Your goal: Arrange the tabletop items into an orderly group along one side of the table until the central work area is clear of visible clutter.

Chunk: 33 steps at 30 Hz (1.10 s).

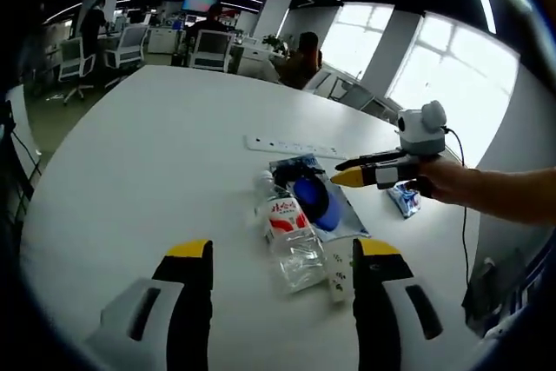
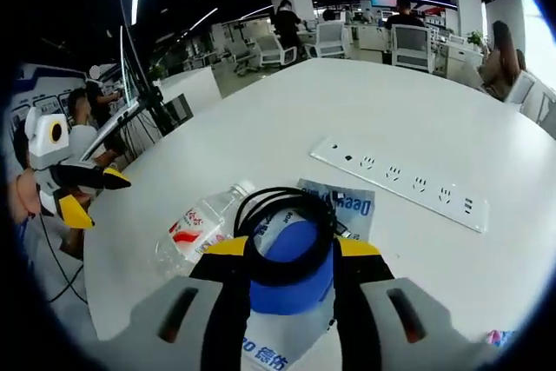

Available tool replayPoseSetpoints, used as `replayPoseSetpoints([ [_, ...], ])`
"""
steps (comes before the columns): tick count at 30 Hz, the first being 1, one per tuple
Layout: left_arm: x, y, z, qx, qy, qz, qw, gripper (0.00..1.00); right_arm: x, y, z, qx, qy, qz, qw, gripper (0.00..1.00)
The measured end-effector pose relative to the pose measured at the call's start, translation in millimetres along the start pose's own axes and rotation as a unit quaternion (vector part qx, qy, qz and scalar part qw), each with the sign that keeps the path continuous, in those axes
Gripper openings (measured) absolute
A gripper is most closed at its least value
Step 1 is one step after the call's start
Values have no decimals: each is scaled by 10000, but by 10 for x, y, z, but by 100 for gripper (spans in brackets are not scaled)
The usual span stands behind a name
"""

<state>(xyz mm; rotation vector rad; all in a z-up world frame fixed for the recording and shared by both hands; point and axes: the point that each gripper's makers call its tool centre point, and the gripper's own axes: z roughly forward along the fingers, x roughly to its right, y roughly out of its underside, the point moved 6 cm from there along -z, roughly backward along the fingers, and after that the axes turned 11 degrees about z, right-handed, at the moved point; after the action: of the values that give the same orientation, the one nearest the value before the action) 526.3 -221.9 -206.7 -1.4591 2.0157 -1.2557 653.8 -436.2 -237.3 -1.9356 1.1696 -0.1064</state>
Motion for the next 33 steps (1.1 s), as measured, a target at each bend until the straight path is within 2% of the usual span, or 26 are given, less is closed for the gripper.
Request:
replayPoseSetpoints([
  [14, -109, 97, -8, 46, -49, -89, 9999, 65, 217, 66, 294, -244, 259, 183, 9992, 31],
  [19, -141, 106, -5, 87, -51, -94, 9999, 65, 216, 91, 330, -268, 324, 257, 9988, 31],
  [33, -174, 158, 14, 168, -5, -199, 9997, 63, 229, 210, 442, -348, 665, 496, 9959, 20],
])
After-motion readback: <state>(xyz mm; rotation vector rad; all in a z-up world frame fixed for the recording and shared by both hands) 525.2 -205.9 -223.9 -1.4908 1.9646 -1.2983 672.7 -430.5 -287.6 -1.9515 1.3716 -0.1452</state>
